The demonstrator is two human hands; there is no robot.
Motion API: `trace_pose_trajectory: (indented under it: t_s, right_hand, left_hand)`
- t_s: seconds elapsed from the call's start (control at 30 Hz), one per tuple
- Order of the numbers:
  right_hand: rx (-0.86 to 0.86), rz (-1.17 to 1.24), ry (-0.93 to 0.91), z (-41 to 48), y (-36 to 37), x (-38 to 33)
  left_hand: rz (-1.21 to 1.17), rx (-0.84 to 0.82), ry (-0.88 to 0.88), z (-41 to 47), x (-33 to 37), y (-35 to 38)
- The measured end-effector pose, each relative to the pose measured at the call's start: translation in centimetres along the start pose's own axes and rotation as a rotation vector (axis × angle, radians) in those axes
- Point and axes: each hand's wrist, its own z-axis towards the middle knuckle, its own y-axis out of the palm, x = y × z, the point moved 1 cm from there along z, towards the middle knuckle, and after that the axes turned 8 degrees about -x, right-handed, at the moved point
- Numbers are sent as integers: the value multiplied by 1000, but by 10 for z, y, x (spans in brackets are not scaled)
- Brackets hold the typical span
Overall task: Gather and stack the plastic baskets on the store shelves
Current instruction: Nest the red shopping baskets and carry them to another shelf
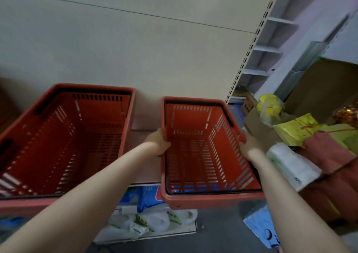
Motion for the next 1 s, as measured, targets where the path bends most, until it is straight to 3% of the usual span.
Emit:
trace_pose_trajectory:
  t_s: [0.17, 0.53, 0.77, 1.0]
  right_hand:
    - [189, 76, 16, -27, -1, -6]
    - [586, 147, -37, -165, -29, -70]
    - [762, 106, -116, -258, -54, -151]
    - [847, 196, -339, -320, -56, -261]
  left_hand:
    - [-106, 49, 54, -14, -4, -13]
    - [-395, 152, 452, -99, -18, -82]
    - [-582, 132, 733, -179, -39, -156]
    - [-581, 328, 879, -246, -77, -254]
